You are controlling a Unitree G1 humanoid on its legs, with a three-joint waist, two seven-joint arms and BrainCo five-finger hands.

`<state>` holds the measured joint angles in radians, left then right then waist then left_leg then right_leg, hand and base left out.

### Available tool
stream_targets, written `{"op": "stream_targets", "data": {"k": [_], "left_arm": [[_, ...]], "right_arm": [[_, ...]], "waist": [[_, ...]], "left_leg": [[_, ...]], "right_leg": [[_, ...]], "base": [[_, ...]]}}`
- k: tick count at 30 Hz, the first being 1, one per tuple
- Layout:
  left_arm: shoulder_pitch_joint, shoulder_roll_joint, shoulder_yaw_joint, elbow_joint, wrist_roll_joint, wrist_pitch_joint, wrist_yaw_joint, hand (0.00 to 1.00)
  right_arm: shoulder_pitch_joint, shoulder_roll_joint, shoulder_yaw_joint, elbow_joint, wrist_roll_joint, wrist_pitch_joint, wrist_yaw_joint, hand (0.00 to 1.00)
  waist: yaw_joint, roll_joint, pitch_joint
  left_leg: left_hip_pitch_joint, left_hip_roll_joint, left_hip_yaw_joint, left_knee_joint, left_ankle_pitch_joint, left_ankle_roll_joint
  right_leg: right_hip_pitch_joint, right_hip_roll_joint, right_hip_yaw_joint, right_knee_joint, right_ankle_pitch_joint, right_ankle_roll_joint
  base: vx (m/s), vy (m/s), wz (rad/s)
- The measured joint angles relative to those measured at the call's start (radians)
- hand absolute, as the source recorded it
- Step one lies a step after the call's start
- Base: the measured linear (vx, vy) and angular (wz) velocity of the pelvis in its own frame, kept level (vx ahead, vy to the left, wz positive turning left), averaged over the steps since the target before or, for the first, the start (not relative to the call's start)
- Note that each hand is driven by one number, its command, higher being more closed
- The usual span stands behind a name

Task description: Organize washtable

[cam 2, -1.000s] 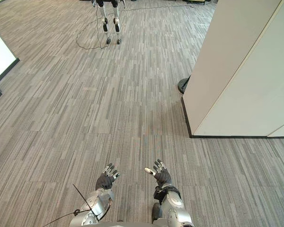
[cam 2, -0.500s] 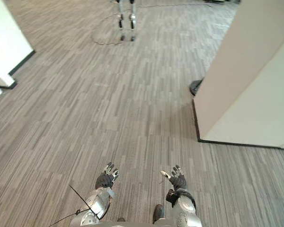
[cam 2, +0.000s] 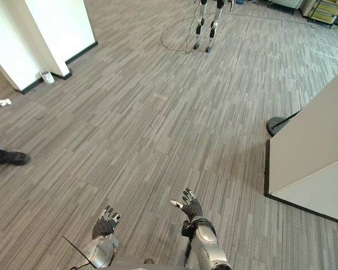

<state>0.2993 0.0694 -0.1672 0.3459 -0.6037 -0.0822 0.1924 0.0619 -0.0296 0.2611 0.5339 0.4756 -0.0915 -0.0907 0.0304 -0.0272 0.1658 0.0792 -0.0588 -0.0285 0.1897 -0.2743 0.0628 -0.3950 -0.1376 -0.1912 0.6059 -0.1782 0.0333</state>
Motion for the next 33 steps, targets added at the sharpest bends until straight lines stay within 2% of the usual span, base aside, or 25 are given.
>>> {"op": "stream_targets", "data": {"k": [1,3,5,7,8,9,10,11,12,13,14,16,18,20,22,24,25,26,27,28,29,30,31,32,33], "left_arm": [[-0.006,-0.001,-0.004,0.000,0.002,0.000,-0.003,0.00],[-0.045,-0.007,-0.038,0.000,0.010,0.001,-0.018,0.00],[-0.086,-0.009,-0.037,0.000,0.016,-0.002,-0.019,0.00],[-0.093,-0.005,-0.042,0.000,0.026,-0.011,-0.020,0.00],[-0.102,-0.015,-0.068,0.009,0.028,-0.010,-0.022,0.00],[-0.103,-0.033,-0.097,0.011,0.031,-0.006,-0.033,0.00],[-0.106,-0.036,-0.106,0.011,0.032,-0.003,-0.039,0.00],[-0.108,-0.049,-0.108,0.018,0.032,0.002,-0.041,0.00],[-0.108,-0.054,-0.104,0.030,0.028,0.007,-0.041,0.00],[-0.117,-0.054,-0.104,0.035,0.027,0.007,-0.042,0.00],[-0.138,-0.055,-0.103,0.041,0.027,0.007,-0.049,0.00],[-0.145,-0.056,-0.101,0.034,0.026,0.006,-0.059,0.00],[-0.144,-0.055,-0.097,0.027,0.027,0.007,-0.058,0.00],[-0.133,-0.048,-0.081,0.013,0.053,0.009,-0.061,0.00],[-0.107,-0.047,-0.066,0.002,0.102,0.012,-0.069,0.00],[-0.055,-0.051,-0.063,-0.025,0.146,0.020,-0.089,0.00],[-0.048,-0.054,-0.063,-0.032,0.148,0.021,-0.092,0.00],[-0.046,-0.055,-0.057,-0.045,0.159,0.021,-0.103,0.00],[-0.042,-0.049,-0.049,-0.067,0.169,0.021,-0.105,0.00],[-0.041,-0.047,-0.041,-0.076,0.179,0.020,-0.105,0.00],[-0.044,-0.044,-0.035,-0.088,0.186,0.019,-0.105,0.00],[-0.054,-0.029,-0.036,-0.089,0.186,0.020,-0.106,0.00],[-0.062,-0.022,-0.036,-0.091,0.186,0.021,-0.107,0.00],[-0.073,-0.013,-0.042,-0.102,0.185,0.022,-0.108,0.00],[-0.083,-0.002,-0.053,-0.114,0.185,0.020,-0.109,0.00]], "right_arm": [[0.000,-0.001,-0.010,0.000,0.004,0.000,0.000,0.00],[0.005,-0.018,-0.031,-0.002,0.007,0.001,-0.002,0.00],[0.006,-0.022,-0.036,-0.003,0.007,0.002,-0.002,0.00],[0.015,-0.013,-0.033,-0.011,0.007,0.002,-0.002,0.00],[0.018,-0.019,-0.036,-0.009,0.006,0.002,-0.001,0.00],[0.002,-0.026,-0.041,-0.017,0.006,0.004,0.000,0.00],[-0.006,-0.026,-0.053,-0.022,0.006,0.004,-0.001,0.00],[-0.018,-0.021,-0.049,-0.034,0.010,0.005,-0.002,0.00],[-0.015,-0.017,-0.038,-0.053,0.033,-0.002,-0.002,0.00],[-0.015,-0.014,-0.032,-0.054,0.046,-0.011,-0.002,0.00],[-0.017,-0.011,-0.028,-0.054,0.064,-0.020,-0.010,0.00],[-0.026,-0.012,-0.029,-0.054,0.068,-0.037,-0.030,0.00],[-0.033,-0.012,-0.039,-0.068,0.075,-0.044,-0.042,0.00],[-0.033,-0.007,-0.052,-0.077,0.073,-0.046,-0.040,0.00],[-0.029,-0.011,-0.060,-0.078,0.071,-0.048,-0.040,0.00],[-0.016,-0.022,-0.070,-0.077,0.060,-0.055,-0.040,0.00],[-0.013,-0.022,-0.075,-0.077,0.059,-0.055,-0.040,0.00],[-0.013,-0.011,-0.086,-0.073,0.048,-0.054,-0.038,0.00],[-0.011,0.000,-0.090,-0.071,0.038,-0.055,-0.035,0.00],[-0.011,0.007,-0.086,-0.069,0.030,-0.055,-0.031,0.00],[-0.016,0.023,-0.086,-0.069,0.021,-0.055,-0.019,0.00],[-0.006,0.044,-0.087,-0.066,0.020,-0.053,-0.014,0.00],[0.002,0.054,-0.086,-0.065,0.020,-0.053,-0.013,0.00],[0.014,0.065,-0.088,-0.052,0.024,-0.053,-0.008,0.00],[0.015,0.062,-0.083,-0.029,0.024,-0.050,0.002,0.00]], "waist": [[-0.007,0.004,0.004],[-0.023,0.031,0.024],[-0.029,0.030,0.038],[-0.048,0.014,0.029],[-0.063,0.041,0.022],[-0.065,0.103,0.015],[-0.065,0.119,0.015],[-0.065,0.136,0.019],[-0.063,0.137,0.021],[-0.063,0.138,0.023],[-0.061,0.130,0.028],[-0.038,0.104,0.039],[-0.015,0.097,0.044],[-0.007,0.074,0.062],[-0.005,0.073,0.065],[-0.002,0.094,0.056],[0.005,0.102,0.051],[0.024,0.095,0.041],[0.042,0.049,0.020],[0.041,0.039,0.014],[0.041,0.023,0.007],[0.038,-0.013,0.010],[0.033,-0.027,0.012],[0.027,-0.035,0.013],[0.014,-0.020,0.023]], "left_leg": [[0.009,0.002,-0.011,-0.001,-0.009,-0.003],[0.087,0.015,-0.062,-0.044,-0.031,-0.011],[0.157,0.025,-0.087,-0.069,-0.050,-0.037],[0.194,0.033,-0.094,-0.042,-0.087,-0.099],[0.191,0.069,-0.087,0.032,-0.112,-0.143],[0.123,0.130,-0.042,0.169,-0.095,-0.181],[0.089,0.141,-0.013,0.250,-0.063,-0.212],[0.023,0.169,0.044,0.422,0.066,-0.213],[-0.028,0.206,0.075,0.600,0.247,-0.225],[-0.059,0.235,0.100,0.704,0.231,-0.204],[-0.116,0.294,0.166,0.880,0.173,-0.113],[-0.219,0.329,0.225,0.999,0.094,-0.030],[-0.350,0.323,0.217,0.938,0.043,-0.036],[-0.450,0.284,0.188,0.732,0.026,-0.056],[-0.488,0.243,0.128,0.412,0.068,-0.119],[-0.487,0.251,0.084,0.047,0.173,-0.238],[-0.486,0.258,0.085,0.016,0.179,-0.245],[-0.469,0.255,0.097,0.036,0.282,-0.209],[-0.458,0.229,0.135,0.069,0.307,-0.193],[-0.457,0.225,0.147,0.093,0.306,-0.186],[-0.442,0.222,0.174,0.140,0.303,-0.139],[-0.397,0.201,0.216,0.182,0.251,-0.080],[-0.367,0.189,0.231,0.199,0.221,-0.072],[-0.305,0.180,0.248,0.206,0.170,-0.053],[-0.235,0.180,0.258,0.192,0.132,-0.043]], "right_leg": [[-0.015,0.018,0.001,-0.047,0.006,0.001],[-0.044,0.068,0.006,-0.285,0.097,0.007],[-0.055,0.085,0.001,-0.402,0.174,0.002],[-0.057,0.086,0.000,-0.430,0.265,-0.077],[-0.054,0.096,-0.015,-0.373,0.369,-0.089],[-0.051,0.144,-0.051,-0.352,0.325,-0.123],[-0.045,0.161,-0.054,-0.347,0.301,-0.128],[-0.003,0.202,-0.042,-0.357,0.263,-0.149],[0.086,0.240,-0.006,-0.409,0.243,-0.160],[0.139,0.258,0.009,-0.442,0.239,-0.162],[0.242,0.283,0.041,-0.496,0.233,-0.170],[0.379,0.295,0.124,-0.547,0.211,-0.200],[0.454,0.291,0.176,-0.589,0.198,-0.213],[0.519,0.261,0.210,-0.608,0.142,-0.182],[0.573,0.237,0.241,-0.606,0.079,-0.154],[0.619,0.232,0.299,-0.582,-0.008,-0.118],[0.628,0.232,0.320,-0.565,-0.032,-0.107],[0.633,0.200,0.362,-0.501,-0.100,-0.086],[0.597,0.153,0.393,-0.412,-0.142,-0.066],[0.569,0.144,0.396,-0.351,-0.144,-0.062],[0.513,0.131,0.386,-0.201,-0.139,-0.054],[0.466,0.098,0.355,-0.035,-0.107,-0.015],[0.434,0.075,0.326,0.058,-0.064,0.027],[0.380,0.036,0.261,0.224,0.081,0.049],[0.339,0.004,0.198,0.352,0.152,0.047]], "base": [[0.34,-0.019,0.55],[0.50,-0.044,0.72],[0.73,-0.150,0.83],[0.73,-0.226,0.95],[0.71,-0.242,0.53],[0.71,-0.248,0.22],[0.72,-0.253,-0.44],[0.75,-0.262,-0.74],[0.76,-0.242,-0.78],[0.73,-0.222,-0.65],[0.53,-0.164,-0.42],[0.66,-0.145,-0.74],[0.57,-0.004,-0.82],[0.47,0.093,-0.63],[0.44,0.176,-0.45],[0.54,0.301,-0.66],[0.41,0.251,-0.91],[0.58,0.328,-1.20],[0.59,0.312,-1.24],[0.74,0.367,-1.25],[0.63,0.289,-0.99],[0.64,0.303,-0.83],[0.58,0.287,-0.48],[0.53,0.255,-0.18],[0.50,0.226,-0.13]]}}
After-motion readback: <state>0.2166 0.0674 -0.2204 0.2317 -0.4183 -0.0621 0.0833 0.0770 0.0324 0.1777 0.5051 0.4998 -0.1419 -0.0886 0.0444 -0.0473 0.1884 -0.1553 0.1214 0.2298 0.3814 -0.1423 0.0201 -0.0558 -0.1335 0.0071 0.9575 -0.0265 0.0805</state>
